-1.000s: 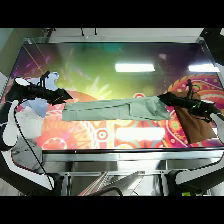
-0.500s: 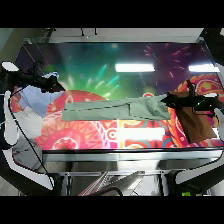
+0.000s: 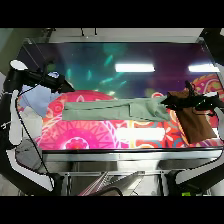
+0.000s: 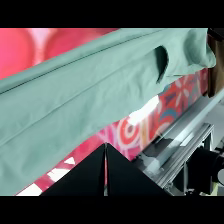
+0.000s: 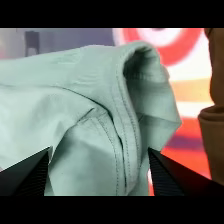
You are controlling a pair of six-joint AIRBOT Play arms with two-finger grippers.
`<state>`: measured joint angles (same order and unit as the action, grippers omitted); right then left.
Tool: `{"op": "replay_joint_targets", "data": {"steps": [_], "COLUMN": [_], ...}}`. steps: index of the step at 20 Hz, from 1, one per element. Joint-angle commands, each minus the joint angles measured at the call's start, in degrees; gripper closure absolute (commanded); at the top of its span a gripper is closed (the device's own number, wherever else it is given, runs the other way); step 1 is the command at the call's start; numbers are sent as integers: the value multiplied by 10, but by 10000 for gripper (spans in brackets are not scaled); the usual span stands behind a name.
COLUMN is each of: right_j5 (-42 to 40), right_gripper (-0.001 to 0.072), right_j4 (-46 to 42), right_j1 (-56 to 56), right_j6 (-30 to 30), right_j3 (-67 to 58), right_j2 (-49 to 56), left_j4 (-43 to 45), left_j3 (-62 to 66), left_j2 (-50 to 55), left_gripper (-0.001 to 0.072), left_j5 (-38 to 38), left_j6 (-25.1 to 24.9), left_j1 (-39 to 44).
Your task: Fold the shirts.
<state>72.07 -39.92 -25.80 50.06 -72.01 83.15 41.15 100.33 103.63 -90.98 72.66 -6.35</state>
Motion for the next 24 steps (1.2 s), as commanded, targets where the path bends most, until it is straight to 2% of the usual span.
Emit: {"op": "replay_joint_targets", "data": {"steps": [1,7,21,22,23,24], "right_j5": [21,39,51,51,51,50], "right_gripper": [17,17,18,66,359,611], "right_j4": [4,-21,7,13,17,20], "right_j1": [-9,-49,48,48,48,48], "right_j6": [11,45,55,55,55,55], "right_j3": [-28,-30,-24,-24,-24,-24], "right_j2": [-13,-13,42,42,42,42], "left_j4": [-5,-3,-3,-2,-1,-1], "left_j3": [-1,-1,-1,-1,-1,-1], "left_j2": [0,0,0,1,1,3], "left_gripper": [692,693,692,692,692,692], "left_j5": [15,37,50,57,64,74], "left_j6": [-2,-2,-2,-2,-2,-2], "left_j1": [31,49,151,162,173,186]}}
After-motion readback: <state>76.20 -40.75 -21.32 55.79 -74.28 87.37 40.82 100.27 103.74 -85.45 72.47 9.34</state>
